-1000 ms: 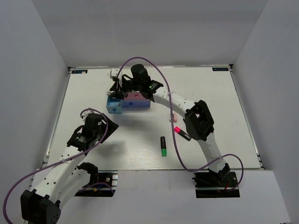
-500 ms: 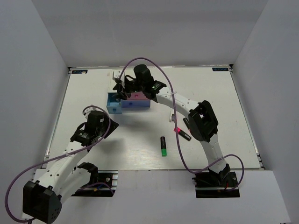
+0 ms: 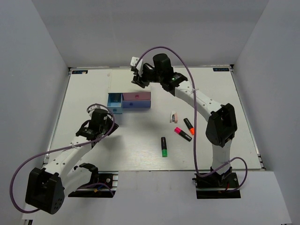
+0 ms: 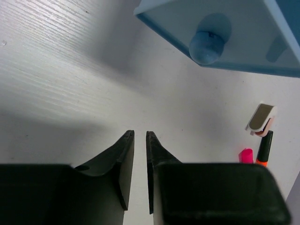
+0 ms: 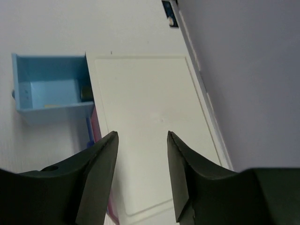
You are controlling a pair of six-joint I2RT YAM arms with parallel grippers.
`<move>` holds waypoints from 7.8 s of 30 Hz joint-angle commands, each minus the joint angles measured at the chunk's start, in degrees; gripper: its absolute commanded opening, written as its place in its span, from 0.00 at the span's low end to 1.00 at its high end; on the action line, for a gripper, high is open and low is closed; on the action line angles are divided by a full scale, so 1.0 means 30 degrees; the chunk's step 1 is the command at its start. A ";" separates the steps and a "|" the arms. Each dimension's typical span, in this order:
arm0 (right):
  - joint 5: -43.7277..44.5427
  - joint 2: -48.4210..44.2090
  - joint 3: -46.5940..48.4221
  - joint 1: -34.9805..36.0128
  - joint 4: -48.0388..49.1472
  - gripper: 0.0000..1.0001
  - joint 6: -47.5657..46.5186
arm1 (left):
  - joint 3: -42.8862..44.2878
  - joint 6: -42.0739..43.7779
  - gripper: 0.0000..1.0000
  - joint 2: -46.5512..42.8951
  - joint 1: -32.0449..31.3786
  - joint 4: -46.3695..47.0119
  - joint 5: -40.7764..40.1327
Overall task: Sort the stationery into containers
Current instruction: Close the drawer in the storage box, then open the drawer in the storage box, then pick up the pen from the center of the board.
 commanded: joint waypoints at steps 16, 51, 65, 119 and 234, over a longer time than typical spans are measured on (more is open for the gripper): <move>0.0214 -0.0085 -0.1132 -0.0352 -0.5147 0.66 -0.4725 | 0.1239 0.1330 0.39 0.2901 0.0635 0.2592 -0.0806; 0.0039 0.1380 -0.0164 -0.0293 -0.8194 0.22 -0.6131 | 0.4576 0.2472 0.45 0.6678 0.1688 0.5904 -0.1334; 0.0097 0.1380 -0.0193 -0.0235 -0.8752 0.21 -0.6278 | 0.6832 0.2297 0.47 0.9637 0.2041 0.6930 -0.0777; -0.1192 -0.0964 0.0421 -0.3104 -0.7843 0.44 -0.0272 | 0.6922 0.9035 0.65 1.1277 -0.0244 1.0943 0.6020; 0.4930 -1.0485 -1.6685 -0.6679 -0.6729 0.61 0.4298 | 0.0242 0.5431 0.84 -0.1640 -0.3379 0.1717 0.3940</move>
